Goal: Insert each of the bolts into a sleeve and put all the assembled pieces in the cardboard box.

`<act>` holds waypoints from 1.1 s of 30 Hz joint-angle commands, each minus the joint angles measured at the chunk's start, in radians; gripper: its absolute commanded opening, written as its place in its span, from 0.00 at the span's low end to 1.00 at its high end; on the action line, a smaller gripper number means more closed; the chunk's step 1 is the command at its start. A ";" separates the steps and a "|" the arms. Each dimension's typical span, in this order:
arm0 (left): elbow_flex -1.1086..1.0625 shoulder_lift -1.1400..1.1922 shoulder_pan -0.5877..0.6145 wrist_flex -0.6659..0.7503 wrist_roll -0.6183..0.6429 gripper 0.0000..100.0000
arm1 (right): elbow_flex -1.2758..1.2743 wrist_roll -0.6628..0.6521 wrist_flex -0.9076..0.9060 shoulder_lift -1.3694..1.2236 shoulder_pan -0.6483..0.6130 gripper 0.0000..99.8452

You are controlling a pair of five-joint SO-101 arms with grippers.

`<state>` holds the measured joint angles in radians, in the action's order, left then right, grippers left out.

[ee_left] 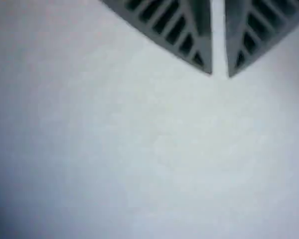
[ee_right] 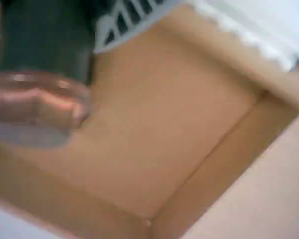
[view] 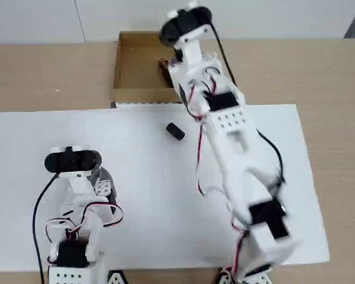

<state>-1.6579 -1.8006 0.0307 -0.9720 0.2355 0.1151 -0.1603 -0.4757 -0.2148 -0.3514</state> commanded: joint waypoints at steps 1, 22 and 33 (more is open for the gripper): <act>0.004 -0.008 0.002 0.012 -0.002 0.00 | 0.230 -0.087 0.036 -0.145 -0.001 0.00; 0.004 -0.008 0.002 0.012 0.000 0.01 | 0.967 -0.440 -0.027 -0.852 -0.094 0.17; 0.004 -0.008 0.002 0.012 0.000 0.01 | 1.069 -0.437 -0.102 -0.858 -0.102 0.07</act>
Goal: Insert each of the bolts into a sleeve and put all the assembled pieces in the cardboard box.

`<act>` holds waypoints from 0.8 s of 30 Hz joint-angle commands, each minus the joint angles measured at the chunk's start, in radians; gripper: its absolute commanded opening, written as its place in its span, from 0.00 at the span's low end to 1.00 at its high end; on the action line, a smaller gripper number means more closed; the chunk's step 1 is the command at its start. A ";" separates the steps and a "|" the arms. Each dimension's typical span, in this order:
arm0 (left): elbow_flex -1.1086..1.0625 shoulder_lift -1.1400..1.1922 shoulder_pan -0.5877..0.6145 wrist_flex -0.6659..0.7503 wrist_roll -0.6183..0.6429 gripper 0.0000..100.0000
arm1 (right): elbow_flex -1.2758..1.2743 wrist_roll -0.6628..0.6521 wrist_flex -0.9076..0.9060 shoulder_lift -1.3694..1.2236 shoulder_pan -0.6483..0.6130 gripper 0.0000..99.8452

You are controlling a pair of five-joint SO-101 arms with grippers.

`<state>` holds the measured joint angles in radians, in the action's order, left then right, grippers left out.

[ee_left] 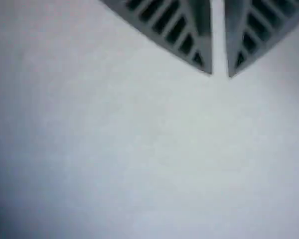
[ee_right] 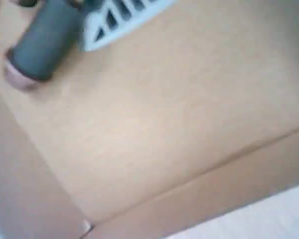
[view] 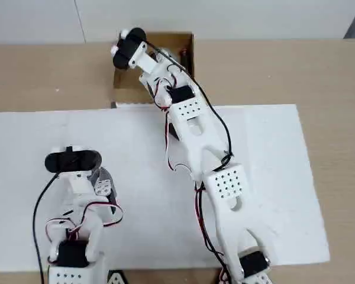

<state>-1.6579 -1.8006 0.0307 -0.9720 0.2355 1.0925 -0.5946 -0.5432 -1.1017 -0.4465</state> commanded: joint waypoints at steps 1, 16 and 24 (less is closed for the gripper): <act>0.004 -0.008 0.002 0.012 0.000 0.01 | 0.121 -0.003 -0.065 0.028 -0.008 0.05; 0.004 -0.008 0.002 0.012 0.002 0.01 | 0.589 -0.002 -0.714 0.021 -0.015 0.00; 0.004 -0.008 0.002 0.012 0.002 0.01 | 0.591 -0.002 -0.921 0.081 -0.018 0.00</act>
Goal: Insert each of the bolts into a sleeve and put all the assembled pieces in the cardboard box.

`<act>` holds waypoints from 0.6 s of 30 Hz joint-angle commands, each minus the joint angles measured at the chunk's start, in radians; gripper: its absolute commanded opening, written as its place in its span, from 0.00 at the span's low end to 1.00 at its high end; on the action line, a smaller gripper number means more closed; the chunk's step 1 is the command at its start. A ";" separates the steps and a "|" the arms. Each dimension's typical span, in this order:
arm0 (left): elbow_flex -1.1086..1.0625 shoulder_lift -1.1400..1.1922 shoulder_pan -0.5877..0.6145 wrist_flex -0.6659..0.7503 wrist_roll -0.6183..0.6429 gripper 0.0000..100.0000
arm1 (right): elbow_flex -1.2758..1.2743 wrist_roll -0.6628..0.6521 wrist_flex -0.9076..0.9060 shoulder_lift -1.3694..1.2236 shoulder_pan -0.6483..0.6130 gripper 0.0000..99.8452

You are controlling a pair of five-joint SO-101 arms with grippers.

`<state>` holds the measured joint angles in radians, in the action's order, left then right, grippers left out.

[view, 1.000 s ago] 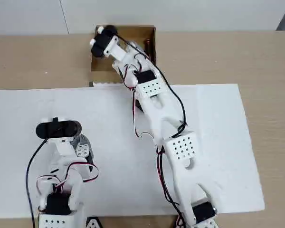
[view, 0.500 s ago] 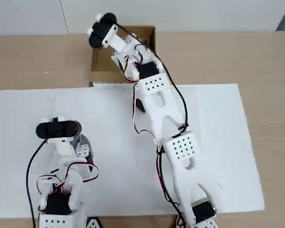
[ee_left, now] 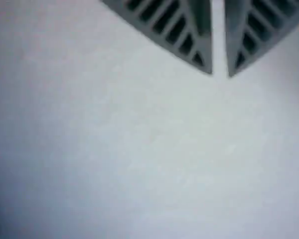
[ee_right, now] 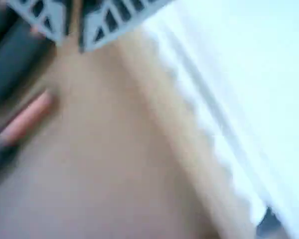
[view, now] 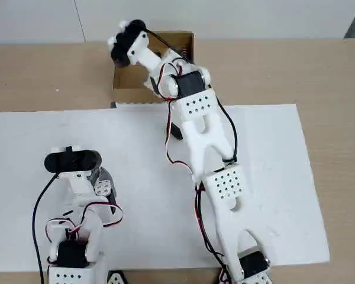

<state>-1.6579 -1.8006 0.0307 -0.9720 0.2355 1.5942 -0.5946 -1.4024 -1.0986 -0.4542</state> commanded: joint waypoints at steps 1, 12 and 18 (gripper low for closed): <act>0.004 -0.008 0.002 0.012 0.002 0.01 | 0.087 -0.002 -0.097 0.093 -0.012 0.00; 0.004 -0.008 0.003 0.012 0.002 0.01 | 0.080 0.209 -0.285 0.214 0.002 0.00; 0.004 -0.008 0.003 0.012 0.002 0.01 | 0.080 0.269 -0.291 0.225 0.004 0.00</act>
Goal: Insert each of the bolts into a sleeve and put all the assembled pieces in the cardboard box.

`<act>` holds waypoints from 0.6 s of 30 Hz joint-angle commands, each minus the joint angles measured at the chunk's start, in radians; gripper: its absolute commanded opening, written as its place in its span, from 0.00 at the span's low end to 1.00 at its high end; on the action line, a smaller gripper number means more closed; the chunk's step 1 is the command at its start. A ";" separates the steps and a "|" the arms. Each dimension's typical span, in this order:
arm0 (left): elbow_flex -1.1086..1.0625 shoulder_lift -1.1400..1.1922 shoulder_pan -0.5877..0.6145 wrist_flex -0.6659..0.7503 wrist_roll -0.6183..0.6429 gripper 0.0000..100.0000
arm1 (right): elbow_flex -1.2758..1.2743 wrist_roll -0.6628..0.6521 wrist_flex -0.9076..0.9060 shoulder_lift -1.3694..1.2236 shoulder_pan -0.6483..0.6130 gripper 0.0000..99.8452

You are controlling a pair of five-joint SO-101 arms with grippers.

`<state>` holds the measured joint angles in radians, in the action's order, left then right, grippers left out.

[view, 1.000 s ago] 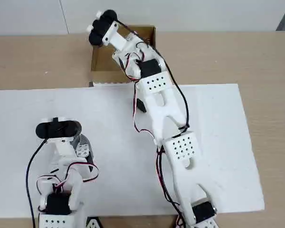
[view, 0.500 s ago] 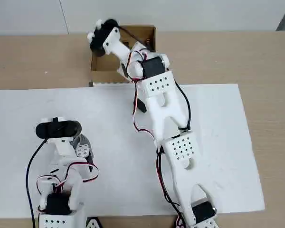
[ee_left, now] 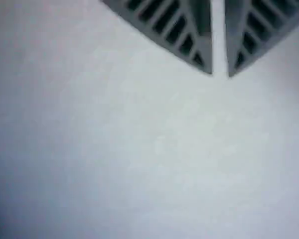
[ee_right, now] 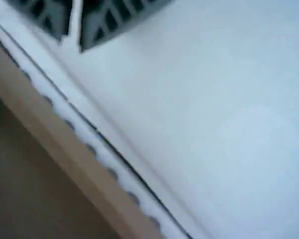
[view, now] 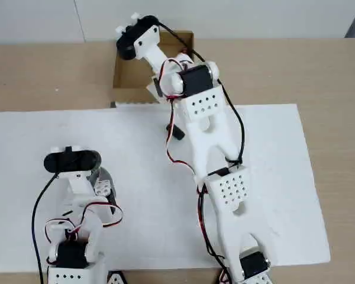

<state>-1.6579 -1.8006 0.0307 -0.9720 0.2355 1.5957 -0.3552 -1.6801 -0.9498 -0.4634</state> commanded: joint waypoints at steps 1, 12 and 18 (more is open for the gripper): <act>0.004 -0.008 0.003 0.012 0.002 0.01 | 0.078 0.037 -0.016 0.076 0.013 0.00; 0.004 -0.008 0.003 0.012 0.002 0.01 | -0.233 0.120 -0.012 0.260 0.008 0.00; 0.004 -0.008 0.003 0.012 0.002 0.01 | -0.611 0.161 -0.004 0.452 0.013 0.00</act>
<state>-1.6579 -1.8006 0.0307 -0.9720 0.2355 1.1201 -0.2094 -1.6909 -0.6229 -0.4634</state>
